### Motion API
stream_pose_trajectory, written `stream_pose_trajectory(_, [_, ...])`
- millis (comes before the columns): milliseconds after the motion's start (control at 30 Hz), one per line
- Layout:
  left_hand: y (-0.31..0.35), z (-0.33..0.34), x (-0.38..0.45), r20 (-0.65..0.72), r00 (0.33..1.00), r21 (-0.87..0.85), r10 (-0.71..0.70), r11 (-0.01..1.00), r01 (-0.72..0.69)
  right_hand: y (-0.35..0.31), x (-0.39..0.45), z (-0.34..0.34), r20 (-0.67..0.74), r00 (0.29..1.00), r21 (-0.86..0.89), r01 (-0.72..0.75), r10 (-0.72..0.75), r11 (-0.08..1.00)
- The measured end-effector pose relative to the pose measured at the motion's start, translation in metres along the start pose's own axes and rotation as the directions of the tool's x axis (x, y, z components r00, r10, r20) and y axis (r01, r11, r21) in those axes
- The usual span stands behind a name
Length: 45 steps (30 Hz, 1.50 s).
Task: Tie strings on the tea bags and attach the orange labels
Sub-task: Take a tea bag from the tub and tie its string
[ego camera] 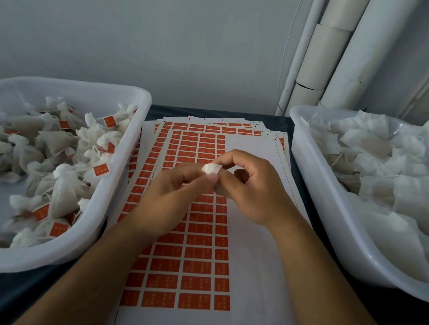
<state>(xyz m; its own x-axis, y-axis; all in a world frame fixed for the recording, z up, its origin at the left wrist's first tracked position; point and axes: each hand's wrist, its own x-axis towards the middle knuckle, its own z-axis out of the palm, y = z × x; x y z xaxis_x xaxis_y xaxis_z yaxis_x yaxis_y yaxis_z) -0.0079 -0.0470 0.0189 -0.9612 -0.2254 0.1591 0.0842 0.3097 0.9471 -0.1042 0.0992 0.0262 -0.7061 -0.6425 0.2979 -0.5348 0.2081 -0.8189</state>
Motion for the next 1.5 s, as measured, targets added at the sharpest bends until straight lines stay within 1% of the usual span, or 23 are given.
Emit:
stream_pose_trajectory(67, [-0.003,0.001,0.001,-0.012,0.999,-0.008,0.051,0.999,-0.051,-0.002,0.000,-0.001,-0.015,1.000,0.059,-0.018,0.019,0.998])
stream_pose_trajectory(133, [-0.006,0.002,0.002,-0.065,0.997,-0.006,0.051,0.999,-0.052,-0.003,0.000,-0.001,-0.016,0.999,0.100,-0.042,0.044,0.994])
stream_pose_trajectory(233, [-0.004,0.004,0.002,-0.108,0.993,-0.043,0.048,0.998,-0.052,-0.005,0.001,0.000,0.001,0.996,0.171,-0.085,0.086,0.982])
stream_pose_trajectory(333, [0.001,0.005,0.001,-0.148,0.983,-0.078,0.107,0.990,-0.120,-0.006,0.001,-0.001,0.027,0.989,0.251,-0.145,0.143,0.957])
stream_pose_trajectory(400, [0.003,0.006,0.000,-0.179,0.976,-0.078,0.120,0.988,-0.136,-0.007,0.000,-0.001,0.050,0.982,0.296,-0.190,0.184,0.936])
stream_pose_trajectory(467, [0.002,0.008,0.001,-0.238,0.960,0.023,0.150,0.989,-0.148,-0.006,0.000,-0.001,0.076,0.973,0.358,-0.232,0.219,0.904])
stream_pose_trajectory(533, [-0.001,0.010,0.002,-0.327,0.927,0.203,0.181,0.972,-0.118,-0.005,0.000,-0.001,0.130,0.957,0.436,-0.290,0.259,0.852])
stream_pose_trajectory(567, [-0.002,0.011,0.003,-0.363,0.913,0.257,0.189,0.962,-0.097,-0.004,0.000,0.000,0.166,0.948,0.476,-0.317,0.270,0.820])
stream_pose_trajectory(667, [-0.004,0.013,0.003,-0.398,0.896,0.293,0.194,0.953,-0.076,-0.002,-0.001,0.002,0.247,0.929,0.582,-0.369,0.275,0.724])
stream_pose_trajectory(767, [-0.004,0.014,0.004,-0.419,0.892,0.299,0.169,0.953,-0.041,-0.001,-0.002,0.003,0.303,0.912,0.641,-0.410,0.277,0.649])
stream_pose_trajectory(867, [-0.005,0.016,0.004,-0.433,0.878,0.370,0.203,0.929,-0.033,-0.001,-0.002,0.003,0.340,0.896,0.646,-0.444,0.287,0.621])
stream_pose_trajectory(1000, [-0.005,0.014,0.002,-0.462,0.828,0.444,0.318,0.891,-0.094,-0.001,-0.001,0.004,0.341,0.885,0.645,-0.465,0.317,0.606])
stream_pose_trajectory(1100, [-0.004,0.011,0.000,-0.427,0.798,0.532,0.425,0.832,-0.159,0.000,0.000,0.004,0.343,0.878,0.622,-0.479,0.334,0.620])
stream_pose_trajectory(1200, [-0.007,0.008,0.000,-0.340,0.782,0.622,0.522,0.749,-0.229,0.001,0.000,0.003,0.336,0.876,0.627,-0.483,0.347,0.611])
stream_pose_trajectory(1300, [-0.011,0.003,0.002,-0.244,0.764,0.672,0.597,0.672,-0.310,0.001,0.000,0.003,0.323,0.876,0.649,-0.480,0.359,0.589])
stream_pose_trajectory(1400, [-0.014,-0.002,0.004,-0.171,0.759,0.696,0.628,0.623,-0.358,0.002,0.000,0.002,0.311,0.869,0.637,-0.491,0.384,0.595])
stream_pose_trajectory(1500, [-0.016,-0.006,0.006,-0.144,0.766,0.698,0.627,0.613,-0.370,0.001,0.000,0.002,0.314,0.860,0.598,-0.508,0.403,0.619])
